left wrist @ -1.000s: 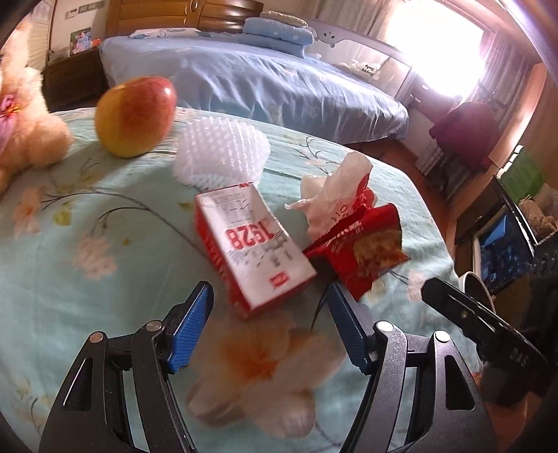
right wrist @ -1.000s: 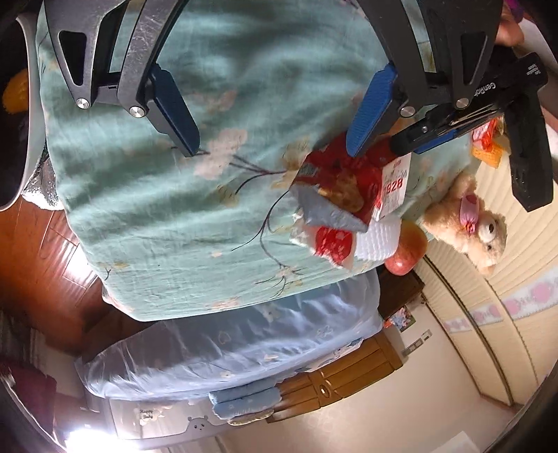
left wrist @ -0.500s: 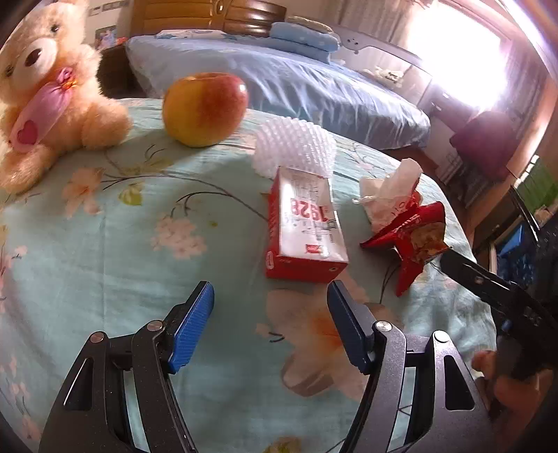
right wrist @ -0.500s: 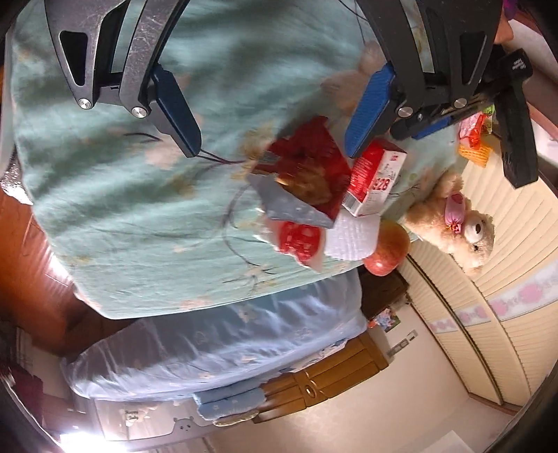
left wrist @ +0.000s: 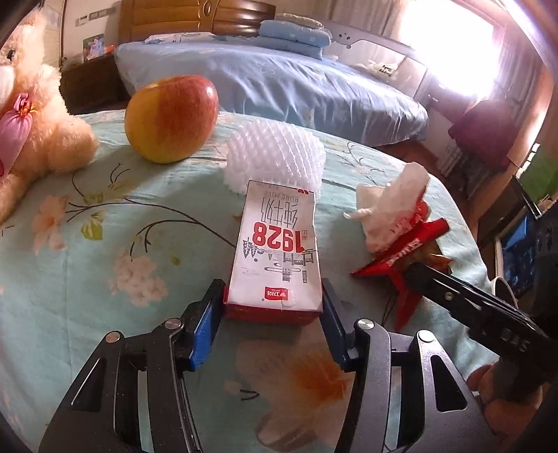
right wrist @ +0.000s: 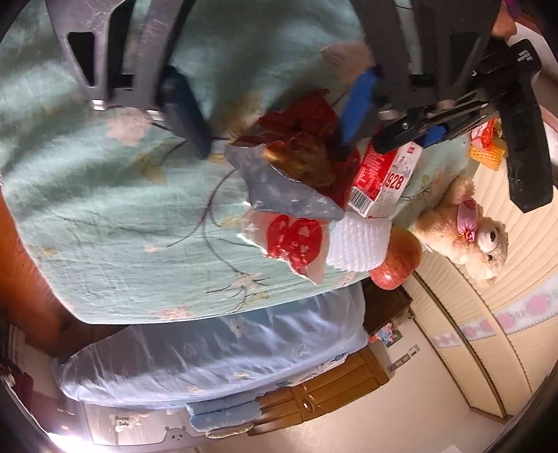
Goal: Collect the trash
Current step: 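Grasp the white milk carton with the left gripper while the right grasps the red snack bag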
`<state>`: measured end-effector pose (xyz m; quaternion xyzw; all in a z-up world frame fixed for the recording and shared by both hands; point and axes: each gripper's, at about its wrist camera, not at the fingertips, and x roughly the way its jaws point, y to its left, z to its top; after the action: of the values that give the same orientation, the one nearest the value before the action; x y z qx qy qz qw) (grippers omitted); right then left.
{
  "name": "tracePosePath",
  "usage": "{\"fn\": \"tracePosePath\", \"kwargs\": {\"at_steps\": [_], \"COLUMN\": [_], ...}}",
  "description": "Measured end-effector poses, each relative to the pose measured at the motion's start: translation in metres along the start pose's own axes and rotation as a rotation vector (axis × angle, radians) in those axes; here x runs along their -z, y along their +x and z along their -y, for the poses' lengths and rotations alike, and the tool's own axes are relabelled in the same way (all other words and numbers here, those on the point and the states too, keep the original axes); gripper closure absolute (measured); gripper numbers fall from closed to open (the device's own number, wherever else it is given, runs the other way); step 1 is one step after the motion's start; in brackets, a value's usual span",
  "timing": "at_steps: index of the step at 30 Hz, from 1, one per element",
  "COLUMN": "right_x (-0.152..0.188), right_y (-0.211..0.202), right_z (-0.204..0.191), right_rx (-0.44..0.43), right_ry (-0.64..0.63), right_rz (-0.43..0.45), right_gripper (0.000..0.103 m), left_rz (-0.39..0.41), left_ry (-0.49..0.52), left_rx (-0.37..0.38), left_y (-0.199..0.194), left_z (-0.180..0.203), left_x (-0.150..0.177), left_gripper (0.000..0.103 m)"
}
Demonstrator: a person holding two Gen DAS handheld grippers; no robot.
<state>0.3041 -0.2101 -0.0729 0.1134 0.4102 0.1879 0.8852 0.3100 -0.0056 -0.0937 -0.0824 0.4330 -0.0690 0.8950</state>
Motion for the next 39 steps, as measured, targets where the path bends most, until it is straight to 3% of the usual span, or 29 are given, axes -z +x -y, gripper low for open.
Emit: {"fn": "tracePosePath", "kwargs": {"at_steps": [1, 2, 12, 25, 39], "right_x": [0.000, 0.000, 0.023, 0.064, 0.098], "right_y": [0.001, 0.001, -0.033, -0.107, -0.170], "right_z": [-0.003, -0.005, -0.001, 0.038, 0.081], "right_rx": [0.001, 0.005, -0.015, 0.095, 0.175], "right_ry": [-0.008, -0.019, 0.001, 0.058, 0.125], "right_rz": [-0.002, -0.001, 0.032, 0.122, 0.193], "right_gripper": [0.066, 0.080, 0.081, 0.081, 0.081], "left_rz": [0.004, 0.010, 0.036, 0.026, 0.014], "left_ry": [0.002, 0.004, 0.044, 0.191, 0.327], "left_rx": [0.002, 0.003, 0.051, 0.154, 0.211], "left_y": [-0.002, -0.005, -0.042, -0.071, -0.081], "left_z": [0.000, 0.000, 0.020, 0.102, 0.175], "left_x": [0.002, 0.003, 0.031, 0.069, 0.095], "left_gripper": [0.051, 0.051, 0.051, 0.051, 0.051]}}
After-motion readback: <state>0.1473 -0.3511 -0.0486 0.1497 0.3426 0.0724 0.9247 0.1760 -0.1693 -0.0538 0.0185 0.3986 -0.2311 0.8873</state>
